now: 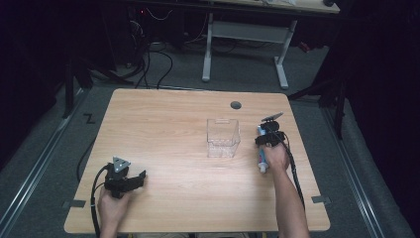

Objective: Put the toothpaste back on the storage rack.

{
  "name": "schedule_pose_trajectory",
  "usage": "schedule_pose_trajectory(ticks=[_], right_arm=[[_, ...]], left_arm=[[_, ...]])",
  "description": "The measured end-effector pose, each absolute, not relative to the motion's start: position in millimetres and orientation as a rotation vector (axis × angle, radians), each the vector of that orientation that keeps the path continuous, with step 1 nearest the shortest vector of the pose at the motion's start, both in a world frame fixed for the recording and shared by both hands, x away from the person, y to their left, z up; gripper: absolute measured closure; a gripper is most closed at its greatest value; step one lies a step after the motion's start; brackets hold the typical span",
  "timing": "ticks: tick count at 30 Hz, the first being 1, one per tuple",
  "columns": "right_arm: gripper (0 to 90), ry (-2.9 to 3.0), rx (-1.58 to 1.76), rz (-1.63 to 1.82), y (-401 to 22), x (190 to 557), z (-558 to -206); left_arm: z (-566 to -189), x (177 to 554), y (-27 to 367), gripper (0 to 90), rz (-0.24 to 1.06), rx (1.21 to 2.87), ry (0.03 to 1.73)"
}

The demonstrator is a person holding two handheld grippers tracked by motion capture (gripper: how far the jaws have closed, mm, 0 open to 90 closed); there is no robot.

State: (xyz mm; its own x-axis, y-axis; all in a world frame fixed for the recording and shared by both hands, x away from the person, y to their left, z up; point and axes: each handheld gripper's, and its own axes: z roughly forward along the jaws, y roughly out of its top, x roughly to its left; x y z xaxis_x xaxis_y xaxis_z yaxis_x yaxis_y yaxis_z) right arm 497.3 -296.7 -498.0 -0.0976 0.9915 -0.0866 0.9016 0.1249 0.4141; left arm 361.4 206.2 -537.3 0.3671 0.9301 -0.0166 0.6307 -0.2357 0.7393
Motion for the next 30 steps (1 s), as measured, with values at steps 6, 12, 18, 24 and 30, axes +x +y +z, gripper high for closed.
schedule_pose_trajectory(ticks=[6, 12, 18, 24, 30], right_arm=[[47.4, 2.073, 1.862, 0.374, -299.6, 498.7, -498.7], [56.4, 2.102, 1.899, 0.414, -303.1, 498.0, -497.8], [61.2, 2.131, 1.867, 0.399, -300.8, 498.1, -496.6], [67.2, 2.142, 1.84, 0.385, -299.2, 496.9, -492.0], [69.2, 2.148, 1.83, 0.431, -301.2, 493.6, -485.8]], left_arm=[[-537.3, 361.4, 206.2, 24.5, 0.575, 1.964, 1.348], [-537.2, 361.5, 206.5, 24.5, 0.573, 1.963, 1.349], [-537.2, 361.6, 206.5, 24.5, 0.572, 1.963, 1.349], [-537.2, 361.6, 206.6, 24.4, 0.572, 1.963, 1.349], [-537.2, 361.6, 206.8, 24.4, 0.571, 1.962, 1.348]])
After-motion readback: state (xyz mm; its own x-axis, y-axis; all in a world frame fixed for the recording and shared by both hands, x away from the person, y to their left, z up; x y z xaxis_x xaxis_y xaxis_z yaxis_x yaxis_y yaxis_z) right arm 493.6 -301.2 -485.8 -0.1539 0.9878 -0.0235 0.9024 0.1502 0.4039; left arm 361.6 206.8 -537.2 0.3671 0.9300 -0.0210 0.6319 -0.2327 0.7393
